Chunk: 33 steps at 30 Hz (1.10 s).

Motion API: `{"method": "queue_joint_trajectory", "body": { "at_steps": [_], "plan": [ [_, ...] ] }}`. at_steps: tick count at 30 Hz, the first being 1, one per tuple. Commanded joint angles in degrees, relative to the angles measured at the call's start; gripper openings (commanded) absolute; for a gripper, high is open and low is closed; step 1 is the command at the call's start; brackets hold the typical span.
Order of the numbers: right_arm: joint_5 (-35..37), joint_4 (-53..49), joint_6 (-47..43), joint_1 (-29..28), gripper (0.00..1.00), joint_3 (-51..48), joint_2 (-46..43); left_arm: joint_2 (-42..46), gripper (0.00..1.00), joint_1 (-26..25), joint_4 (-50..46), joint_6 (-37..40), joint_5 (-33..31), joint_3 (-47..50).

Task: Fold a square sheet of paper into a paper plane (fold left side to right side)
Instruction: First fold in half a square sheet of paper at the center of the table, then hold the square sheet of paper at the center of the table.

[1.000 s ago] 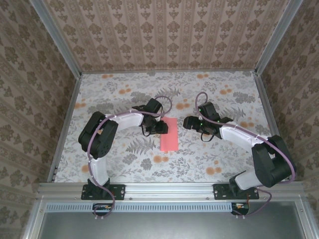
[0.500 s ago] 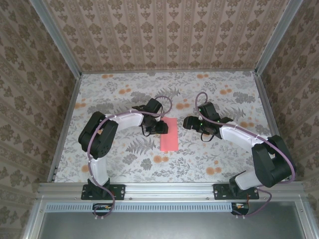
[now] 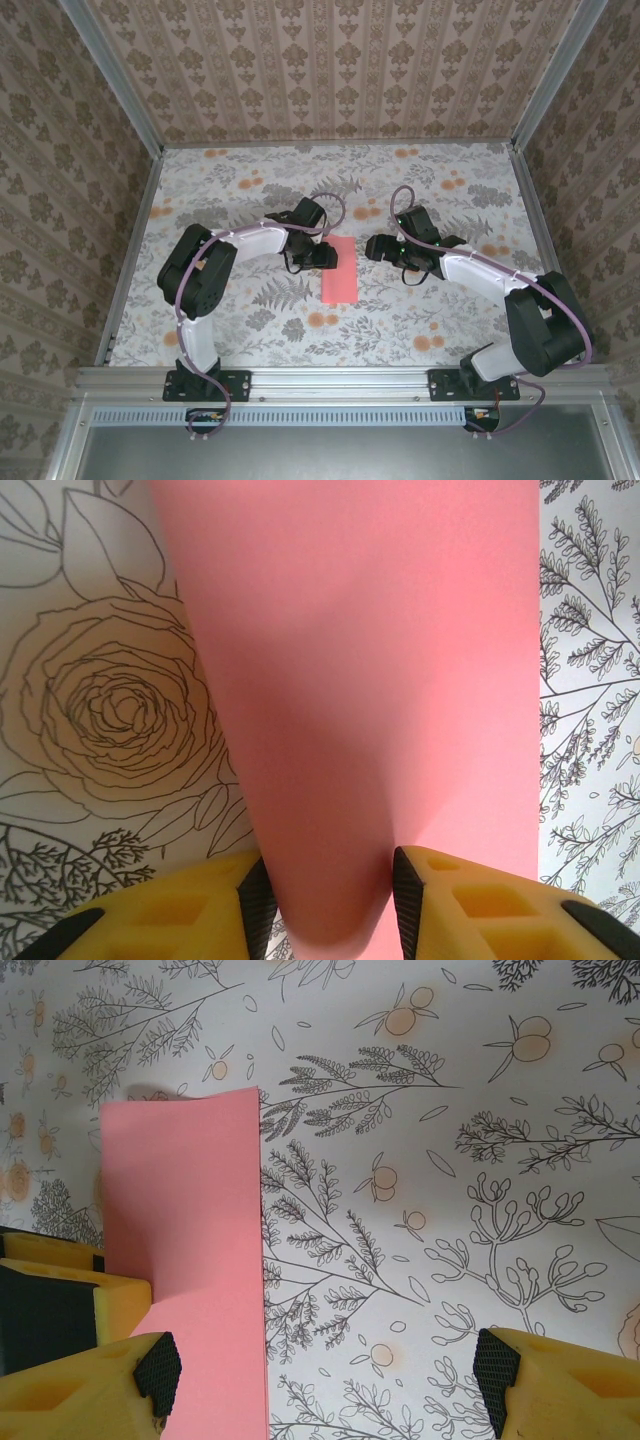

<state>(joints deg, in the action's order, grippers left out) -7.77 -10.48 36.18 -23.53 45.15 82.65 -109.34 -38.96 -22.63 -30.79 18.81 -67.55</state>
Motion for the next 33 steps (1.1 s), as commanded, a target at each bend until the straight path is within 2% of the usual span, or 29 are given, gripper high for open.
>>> {"method": "queue_joint_trajectory", "body": {
  "at_steps": [1, 27, 29, 33],
  "plan": [
    [-0.5, 0.5, -0.2, -0.3, 0.8, 0.5, 0.6, -3.2, 0.41, -0.3, -0.5, 0.1, -2.6, 0.6],
    [-1.7, 1.0, -0.5, -0.8, 0.8, 1.0, 1.5, -4.2, 0.41, -0.2, -1.0, -1.5, -2.6, 0.3],
    [-3.3, 1.8, -0.7, -1.1, 0.76, 1.1, 2.3, -4.2, 0.41, -0.2, -0.9, -1.6, -2.6, 0.3],
    [-9.0, 4.5, -0.3, -2.4, 0.56, 2.5, 5.9, -4.2, 0.41, -0.2, -0.9, -1.6, -2.7, 0.5]
  ]
}}
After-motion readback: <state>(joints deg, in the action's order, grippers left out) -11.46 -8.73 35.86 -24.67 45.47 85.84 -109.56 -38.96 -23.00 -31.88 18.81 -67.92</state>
